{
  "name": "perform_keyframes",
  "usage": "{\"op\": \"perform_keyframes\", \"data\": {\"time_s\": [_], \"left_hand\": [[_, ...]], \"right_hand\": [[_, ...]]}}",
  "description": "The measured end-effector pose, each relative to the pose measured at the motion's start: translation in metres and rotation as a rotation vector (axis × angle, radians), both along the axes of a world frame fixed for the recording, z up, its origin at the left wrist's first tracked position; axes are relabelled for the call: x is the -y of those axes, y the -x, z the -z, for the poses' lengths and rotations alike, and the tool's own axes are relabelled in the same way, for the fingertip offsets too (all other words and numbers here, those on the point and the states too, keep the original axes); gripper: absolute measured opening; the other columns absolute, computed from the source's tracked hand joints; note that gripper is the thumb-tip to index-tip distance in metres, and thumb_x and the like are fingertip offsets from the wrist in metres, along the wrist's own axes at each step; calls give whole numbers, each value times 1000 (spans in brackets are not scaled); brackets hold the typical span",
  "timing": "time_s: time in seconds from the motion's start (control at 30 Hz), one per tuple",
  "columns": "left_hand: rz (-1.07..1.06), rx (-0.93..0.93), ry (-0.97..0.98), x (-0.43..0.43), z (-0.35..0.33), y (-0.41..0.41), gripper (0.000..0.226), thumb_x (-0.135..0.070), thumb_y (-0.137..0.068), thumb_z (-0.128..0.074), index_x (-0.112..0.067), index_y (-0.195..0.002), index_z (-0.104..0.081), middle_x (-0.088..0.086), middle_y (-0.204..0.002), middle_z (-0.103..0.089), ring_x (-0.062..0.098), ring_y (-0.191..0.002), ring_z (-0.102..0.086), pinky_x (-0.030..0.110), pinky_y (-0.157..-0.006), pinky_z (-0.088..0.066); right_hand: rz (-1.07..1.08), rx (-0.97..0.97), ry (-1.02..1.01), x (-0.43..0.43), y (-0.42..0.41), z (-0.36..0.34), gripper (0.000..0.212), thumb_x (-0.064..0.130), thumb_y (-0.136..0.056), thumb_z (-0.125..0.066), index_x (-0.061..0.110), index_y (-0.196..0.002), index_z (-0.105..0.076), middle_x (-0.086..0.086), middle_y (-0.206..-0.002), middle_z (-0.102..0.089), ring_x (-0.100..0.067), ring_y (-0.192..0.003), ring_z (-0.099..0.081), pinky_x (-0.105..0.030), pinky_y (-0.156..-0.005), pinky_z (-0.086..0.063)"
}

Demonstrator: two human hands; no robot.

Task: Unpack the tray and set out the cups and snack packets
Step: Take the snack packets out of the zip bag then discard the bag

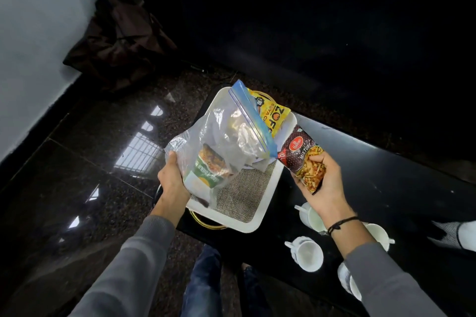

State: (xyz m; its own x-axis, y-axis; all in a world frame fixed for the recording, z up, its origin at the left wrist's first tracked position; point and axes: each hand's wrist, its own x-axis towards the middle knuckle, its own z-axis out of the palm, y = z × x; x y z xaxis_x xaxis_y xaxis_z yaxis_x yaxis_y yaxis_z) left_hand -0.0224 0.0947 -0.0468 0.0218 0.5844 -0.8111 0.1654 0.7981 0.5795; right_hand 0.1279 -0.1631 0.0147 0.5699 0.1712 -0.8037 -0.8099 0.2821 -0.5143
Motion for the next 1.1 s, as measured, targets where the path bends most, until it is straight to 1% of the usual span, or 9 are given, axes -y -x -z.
{"op": "perform_keyframes", "data": {"time_s": [0.1,0.2,0.37,0.53,0.67,0.83,0.9,0.97,1.1], "left_hand": [[-49,17,17,-4,0,-5,24,-34,-97,-66,-11,-103,-66,4,-86,-72,22,-78,-70,34,-67,-56],[-67,29,19,-8,0,-9,22,-32,-98,-65,-11,-105,-68,2,-82,-72,18,-72,-69,31,-60,-54],[-68,66,40,-15,3,-10,23,-34,-99,-64,-12,-101,-70,3,-91,-74,22,-86,-71,43,-87,-59],[-43,87,39,-20,7,-10,26,-35,-97,-65,-11,-107,-71,5,-99,-76,26,-97,-73,48,-96,-58],[24,58,0,-21,11,-7,26,-38,-95,-67,-13,-100,-74,1,-80,-78,21,-79,-74,40,-79,-61],[88,40,-29,-23,16,0,29,-41,-95,-67,-13,-97,-72,2,-76,-77,17,-65,-75,32,-58,-61],[89,73,-5,-24,16,2,29,-42,-96,-66,-14,-99,-73,4,-85,-78,23,-80,-77,41,-76,-64],[93,111,23,-24,16,3,31,-42,-96,-65,-13,-105,-73,9,-104,-78,30,-101,-74,52,-96,-58],[85,167,57,-27,17,-1,36,-40,-98,-64,-9,-114,-69,16,-121,-73,37,-114,-69,57,-103,-52]], "right_hand": [[8,-16,19,-3,4,7,18,16,-86,-57,16,-100,-68,-6,-90,-75,-23,-87,-68,-32,-73,-56],[25,-8,30,-8,8,13,17,15,-87,-56,15,-100,-67,-9,-99,-72,-25,-91,-66,-35,-78,-54],[107,-22,40,-14,15,21,21,17,-85,-59,16,-104,-67,-7,-100,-72,-24,-94,-67,-34,-78,-56],[164,-49,68,-20,16,28,25,20,-79,-65,18,-104,-67,-6,-103,-71,-23,-93,-66,-32,-69,-57],[203,-61,54,-24,16,33,30,22,-79,-65,16,-108,-65,-8,-106,-68,-24,-93,-66,-32,-67,-58],[229,-59,30,-24,15,36,21,20,-83,-64,17,-103,-66,-8,-103,-68,-24,-89,-66,-33,-70,-58],[243,-50,32,-23,15,37,22,19,-83,-65,18,-104,-66,-7,-106,-68,-24,-94,-66,-34,-73,-58],[239,-57,48,-22,15,38,27,17,-83,-68,17,-111,-65,-7,-112,-68,-24,-101,-66,-35,-78,-58],[75,-43,139,-27,15,42,23,10,-84,-72,10,-107,-70,-11,-112,-74,-26,-97,-71,-40,-87,-58]]}}
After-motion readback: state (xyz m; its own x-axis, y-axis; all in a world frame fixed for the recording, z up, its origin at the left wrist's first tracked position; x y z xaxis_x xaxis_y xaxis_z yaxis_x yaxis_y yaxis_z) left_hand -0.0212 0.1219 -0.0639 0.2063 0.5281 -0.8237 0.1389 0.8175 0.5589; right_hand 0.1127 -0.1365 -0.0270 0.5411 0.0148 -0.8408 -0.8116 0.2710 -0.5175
